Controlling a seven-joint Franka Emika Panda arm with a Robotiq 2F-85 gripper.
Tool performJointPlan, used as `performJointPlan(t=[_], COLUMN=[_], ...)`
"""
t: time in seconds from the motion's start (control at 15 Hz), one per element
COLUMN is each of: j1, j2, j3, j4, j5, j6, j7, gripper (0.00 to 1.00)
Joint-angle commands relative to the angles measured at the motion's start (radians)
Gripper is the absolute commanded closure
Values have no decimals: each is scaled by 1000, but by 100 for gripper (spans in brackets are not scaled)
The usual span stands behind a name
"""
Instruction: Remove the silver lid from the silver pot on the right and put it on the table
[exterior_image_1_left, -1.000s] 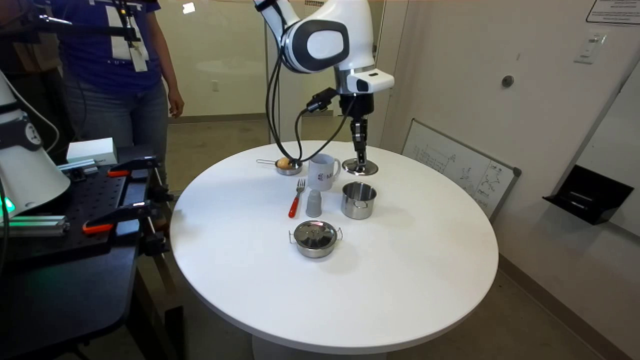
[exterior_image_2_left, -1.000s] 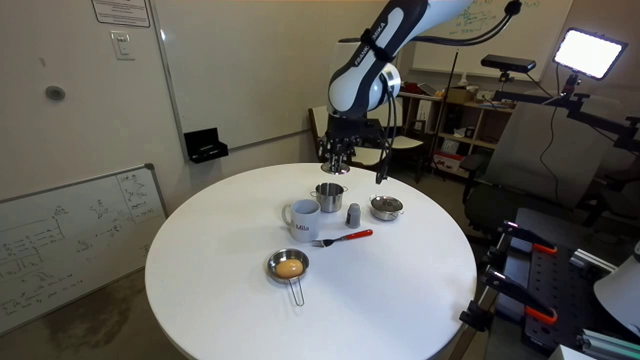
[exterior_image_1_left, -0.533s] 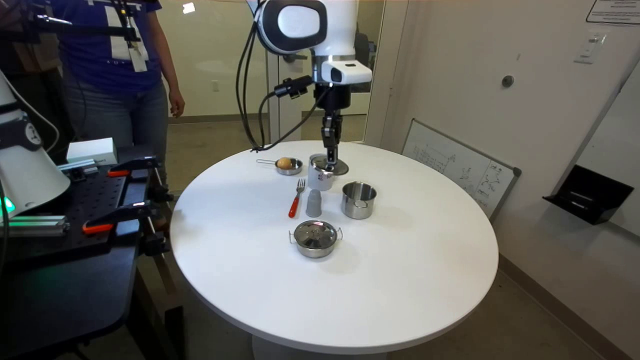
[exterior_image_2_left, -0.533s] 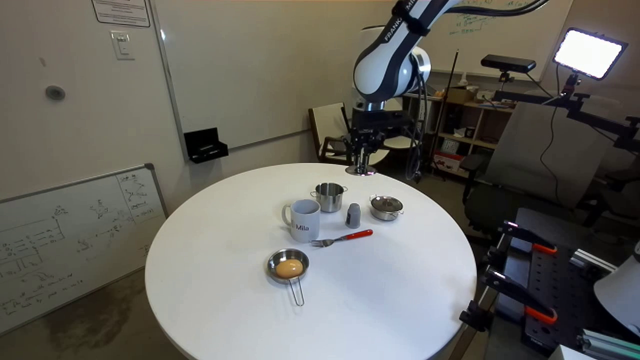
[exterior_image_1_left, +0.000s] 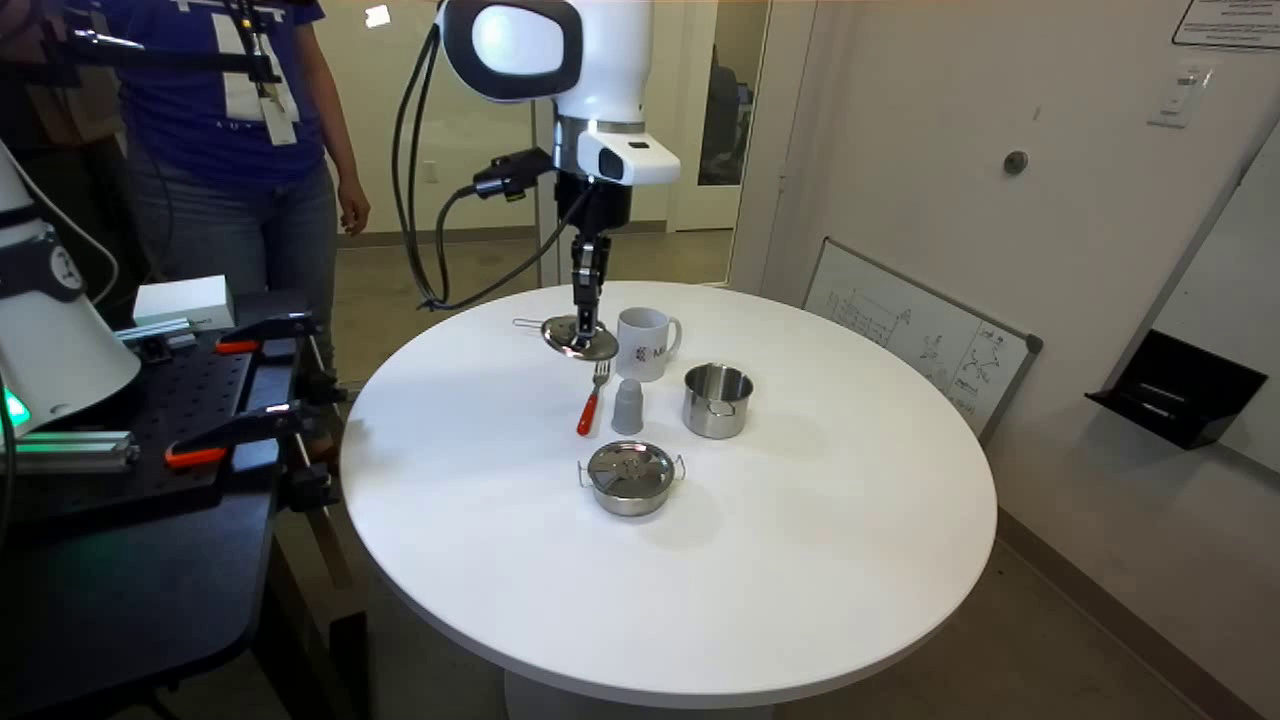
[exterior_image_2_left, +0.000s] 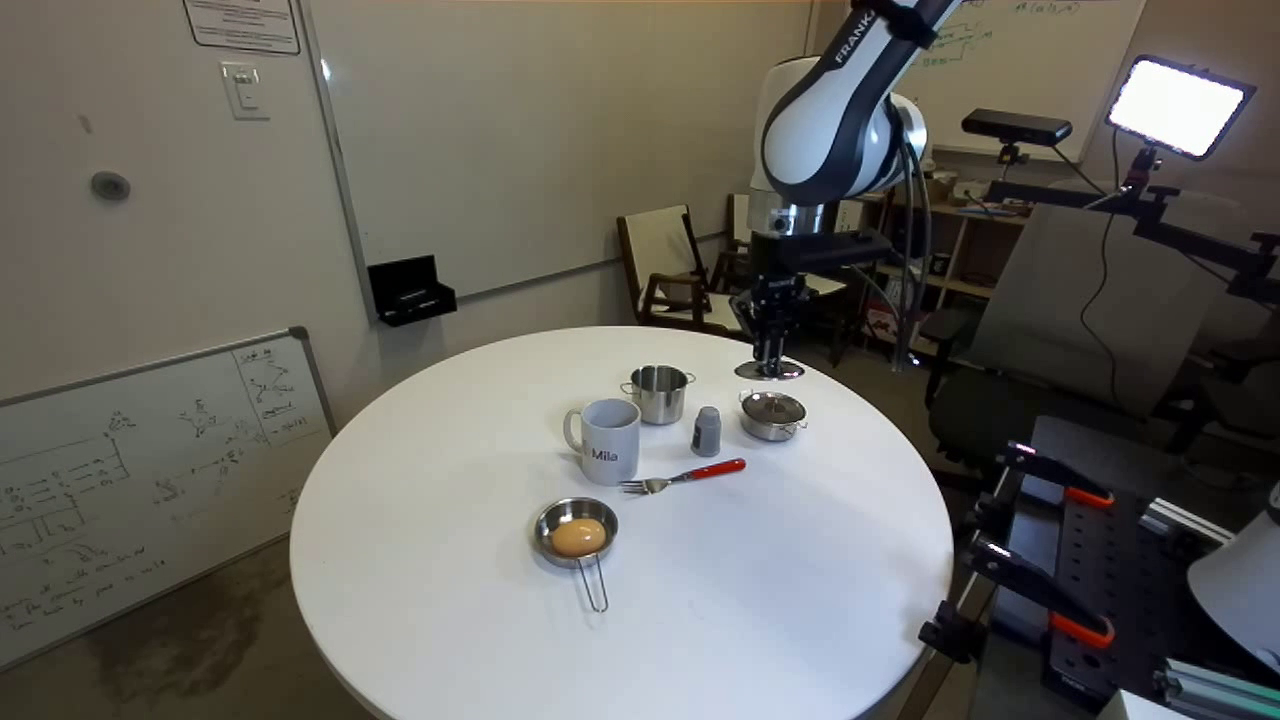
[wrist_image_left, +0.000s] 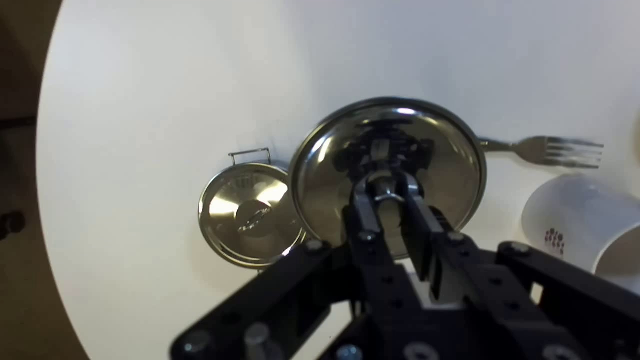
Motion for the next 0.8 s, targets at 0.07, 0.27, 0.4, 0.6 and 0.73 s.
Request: performJointPlan(t=[0.07, 0.27, 0.4, 0.6, 0.73], j1=[-77, -69, -76, -69, -67], j2=[-67, -35, -35, -20, -7], j3=[94, 89, 98, 118, 157], j4=[-96, -64, -64, -59, -56], j5=[32, 9, 14, 12, 33], j6=[30, 21, 25, 33, 33], j7=[-251, -227, -253, -283, -318], gripper=[95, 81, 81, 95, 95])
